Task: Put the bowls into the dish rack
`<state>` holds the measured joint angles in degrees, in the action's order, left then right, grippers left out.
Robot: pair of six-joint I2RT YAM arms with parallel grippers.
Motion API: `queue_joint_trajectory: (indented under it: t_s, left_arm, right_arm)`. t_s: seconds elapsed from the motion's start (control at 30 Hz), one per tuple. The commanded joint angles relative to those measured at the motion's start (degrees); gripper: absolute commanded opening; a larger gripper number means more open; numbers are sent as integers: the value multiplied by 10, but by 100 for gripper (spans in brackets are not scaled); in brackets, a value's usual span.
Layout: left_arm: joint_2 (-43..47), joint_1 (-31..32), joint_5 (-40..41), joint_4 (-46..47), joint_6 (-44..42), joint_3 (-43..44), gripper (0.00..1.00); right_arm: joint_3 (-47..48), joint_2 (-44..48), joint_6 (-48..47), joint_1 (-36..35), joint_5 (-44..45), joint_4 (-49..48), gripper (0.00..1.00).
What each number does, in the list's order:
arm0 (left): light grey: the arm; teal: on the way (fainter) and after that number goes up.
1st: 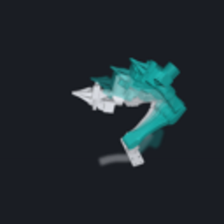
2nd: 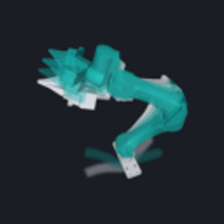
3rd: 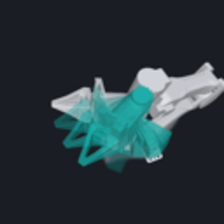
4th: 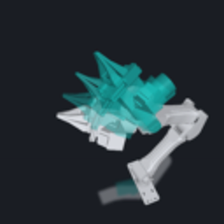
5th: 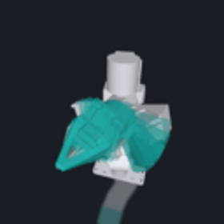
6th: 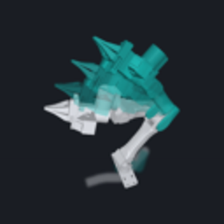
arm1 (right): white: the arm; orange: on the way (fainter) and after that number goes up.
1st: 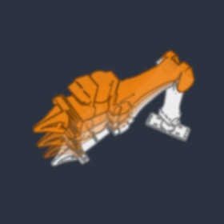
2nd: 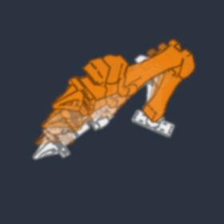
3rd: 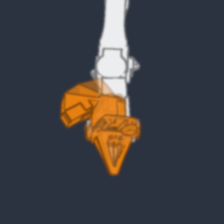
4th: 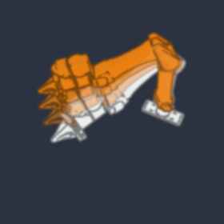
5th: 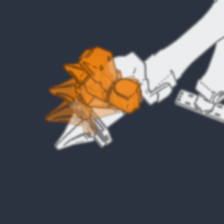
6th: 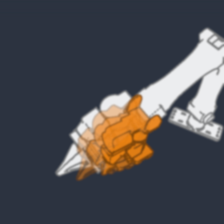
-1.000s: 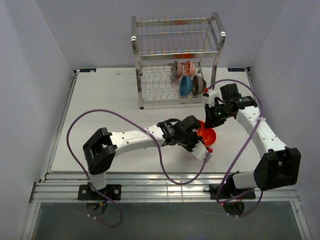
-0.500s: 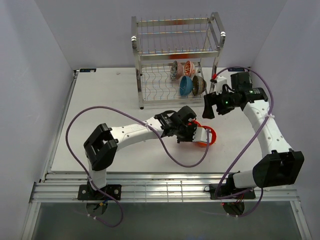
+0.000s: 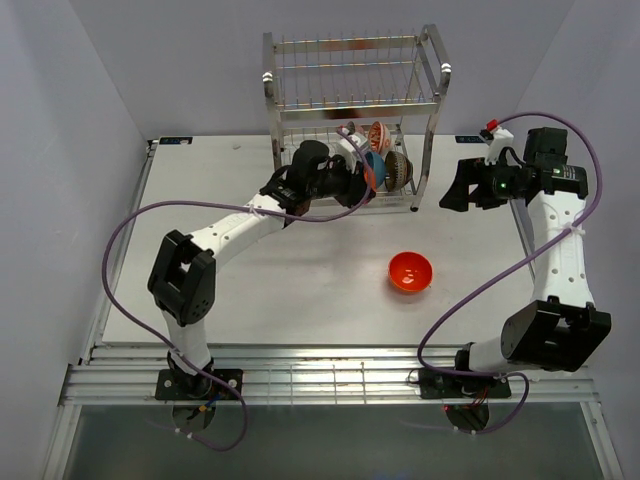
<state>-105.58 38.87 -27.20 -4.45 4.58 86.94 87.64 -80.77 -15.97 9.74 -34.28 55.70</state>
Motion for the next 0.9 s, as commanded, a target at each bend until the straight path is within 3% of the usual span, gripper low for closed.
queue_joint_trajectory:
  t_s: [0.0, 0.17, 0.33, 0.87]
  left_arm:
    - [-9, 10, 77, 144, 128, 0, 0]
    - [-59, -4, 123, 185, 195, 36, 0]
    - [-96, -18, 114, 235, 296, 30, 0]
    - [-139, -41, 196, 294, 377, 26, 0]
  right_arm:
    - [7, -3, 1, -1, -29, 17, 90]
    - [7, 0, 0, 0, -21, 21, 90]
    - [-5, 2, -4, 0, -21, 22, 90]
    - [-30, 11, -21, 0, -16, 28, 90]
